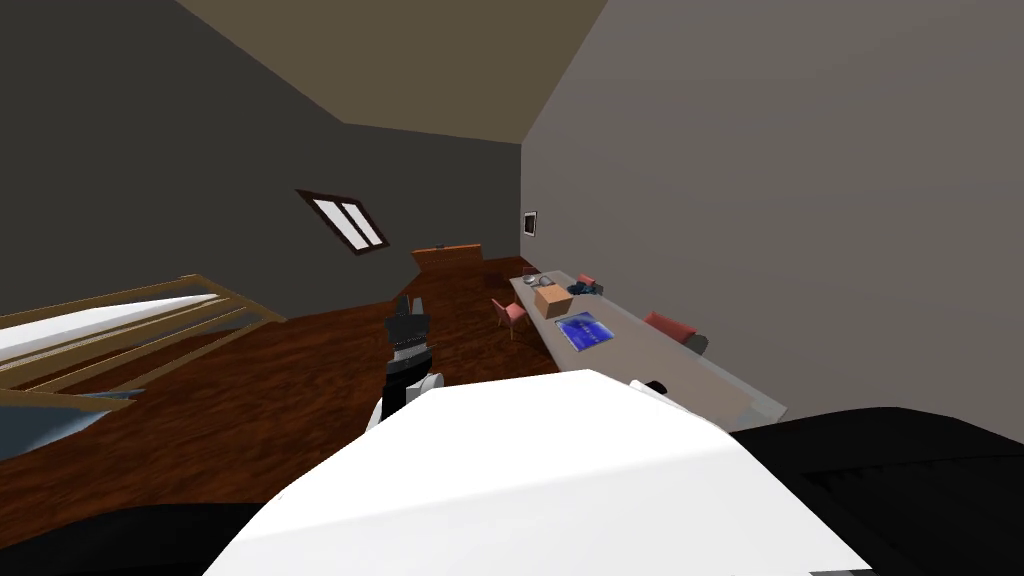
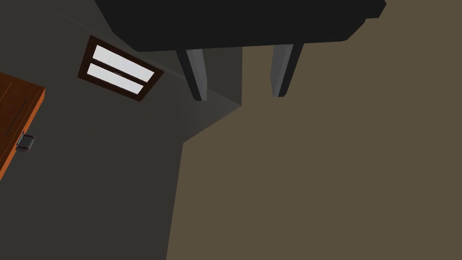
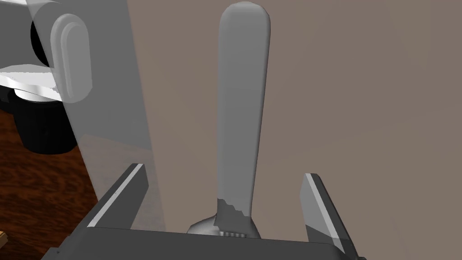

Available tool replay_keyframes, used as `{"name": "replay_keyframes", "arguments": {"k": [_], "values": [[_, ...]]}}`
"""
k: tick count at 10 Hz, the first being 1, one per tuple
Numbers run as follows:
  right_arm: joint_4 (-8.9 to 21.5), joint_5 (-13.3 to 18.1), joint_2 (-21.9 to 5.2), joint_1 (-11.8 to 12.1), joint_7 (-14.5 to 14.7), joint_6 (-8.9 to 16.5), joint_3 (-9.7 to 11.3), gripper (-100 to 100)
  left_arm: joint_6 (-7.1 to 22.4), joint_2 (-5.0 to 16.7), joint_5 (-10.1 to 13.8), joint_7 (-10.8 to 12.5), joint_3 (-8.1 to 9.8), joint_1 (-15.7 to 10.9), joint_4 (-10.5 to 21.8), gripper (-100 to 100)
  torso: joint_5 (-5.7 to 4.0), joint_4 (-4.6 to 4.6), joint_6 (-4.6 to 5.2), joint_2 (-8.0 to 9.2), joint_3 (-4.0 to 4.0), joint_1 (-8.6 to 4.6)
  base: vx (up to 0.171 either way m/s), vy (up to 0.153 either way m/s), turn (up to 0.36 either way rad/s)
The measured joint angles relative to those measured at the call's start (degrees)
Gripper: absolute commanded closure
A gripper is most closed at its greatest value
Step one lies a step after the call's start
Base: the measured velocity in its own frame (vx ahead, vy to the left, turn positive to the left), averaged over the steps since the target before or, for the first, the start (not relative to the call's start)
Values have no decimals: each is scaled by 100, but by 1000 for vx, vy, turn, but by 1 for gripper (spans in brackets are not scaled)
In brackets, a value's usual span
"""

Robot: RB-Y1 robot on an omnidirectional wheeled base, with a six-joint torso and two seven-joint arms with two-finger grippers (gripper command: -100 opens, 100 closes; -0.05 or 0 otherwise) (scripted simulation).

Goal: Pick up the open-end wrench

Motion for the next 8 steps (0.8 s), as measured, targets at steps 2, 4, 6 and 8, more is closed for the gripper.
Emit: {"name": "replay_keyframes", "arguments": {"k": [2,4,6,8], "values": [[4,176,112,-164,-225,-100,364,-100,0,0,0,0,0,0,0,0,-3,-1,-1,-5,-3,-11,24,-67,-165],[-45,261,142,-251,-358,-116,629,-100,0,0,0,0,0,-1,0,0,0,0,-2,0,0,2,12,-44,-188],[-63,398,195,-430,-562,-150,973,-100,0,0,0,0,0,0,0,0,-1,0,-1,-1,0,-4,17,-52,-192],[-258,516,263,-416,-734,-143,1238,-100,0,0,0,0,0,-1,0,0,0,0,-2,1,1,2,21,-45,-216]]}}
